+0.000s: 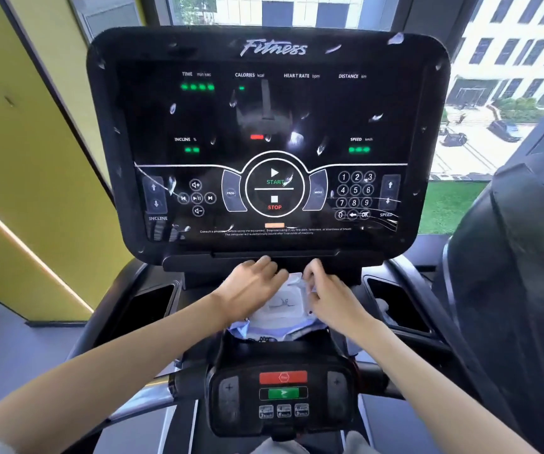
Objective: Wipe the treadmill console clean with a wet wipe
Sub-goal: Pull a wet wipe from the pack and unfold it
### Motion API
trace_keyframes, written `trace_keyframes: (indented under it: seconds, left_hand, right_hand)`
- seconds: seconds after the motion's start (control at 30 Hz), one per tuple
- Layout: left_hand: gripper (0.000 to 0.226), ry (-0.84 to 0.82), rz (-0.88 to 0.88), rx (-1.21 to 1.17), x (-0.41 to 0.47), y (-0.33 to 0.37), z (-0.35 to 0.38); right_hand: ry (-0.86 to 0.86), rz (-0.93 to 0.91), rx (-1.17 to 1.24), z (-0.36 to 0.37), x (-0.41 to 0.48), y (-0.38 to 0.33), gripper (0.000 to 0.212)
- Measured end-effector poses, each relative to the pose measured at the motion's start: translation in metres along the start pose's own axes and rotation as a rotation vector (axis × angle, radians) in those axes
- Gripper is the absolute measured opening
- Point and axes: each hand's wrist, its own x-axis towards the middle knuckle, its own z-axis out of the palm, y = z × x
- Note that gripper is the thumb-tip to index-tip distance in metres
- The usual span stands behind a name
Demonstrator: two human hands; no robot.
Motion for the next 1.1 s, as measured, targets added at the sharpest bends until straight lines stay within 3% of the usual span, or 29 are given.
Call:
trace_keyframes:
  seconds: [0.07, 0.17, 0.27, 0.4, 0.53, 0.7, 0.83, 0.97, 1.1]
  left_hand:
    - [0.015, 0.066, 0.107, 0.108, -0.002, 0.002, 0.007]
    - [0.016, 0.003, 0.197, 0.164, -0.003, 0.004, 0.013]
    - [0.022, -0.15, 0.102, -0.04, -0.004, 0.012, 0.023]
    - [0.035, -0.282, -0.034, -0.339, 0.0, 0.017, 0.028]
    - [0.027, -0.284, -0.048, -0.349, 0.007, 0.018, 0.015]
    - [0.03, -0.439, 0.019, -0.178, 0.013, 0.02, -0.004]
    - [0.035, -0.219, 0.074, -0.132, 0.01, 0.017, -0.013]
    - [0.043, -0.301, -0.018, -0.219, -0.011, 0.003, -0.005]
    - [0.029, -0.248, -0.05, -0.269, -0.031, -0.008, 0.009]
  right_hand:
    - [-0.078, -0.05, -0.097, 0.0, 0.0, 0.0, 0.017]
    - [-0.141, -0.073, -0.171, 0.002, 0.008, 0.002, 0.025]
    - [-0.17, -0.046, -0.195, 0.006, 0.015, 0.006, 0.039]
    - [-0.158, -0.015, -0.179, 0.009, 0.018, 0.009, 0.038]
    - [-0.17, -0.009, -0.207, 0.011, 0.021, 0.01, 0.035]
    - [-0.171, -0.029, -0.206, 0.009, 0.023, 0.01, 0.034]
    - [-0.152, -0.061, -0.249, 0.009, 0.02, 0.008, 0.039]
    - [-0.126, -0.18, -0.374, 0.01, 0.015, 0.004, 0.028]
    - [-0.201, -0.212, -0.351, 0.022, 0.021, -0.005, 0.026]
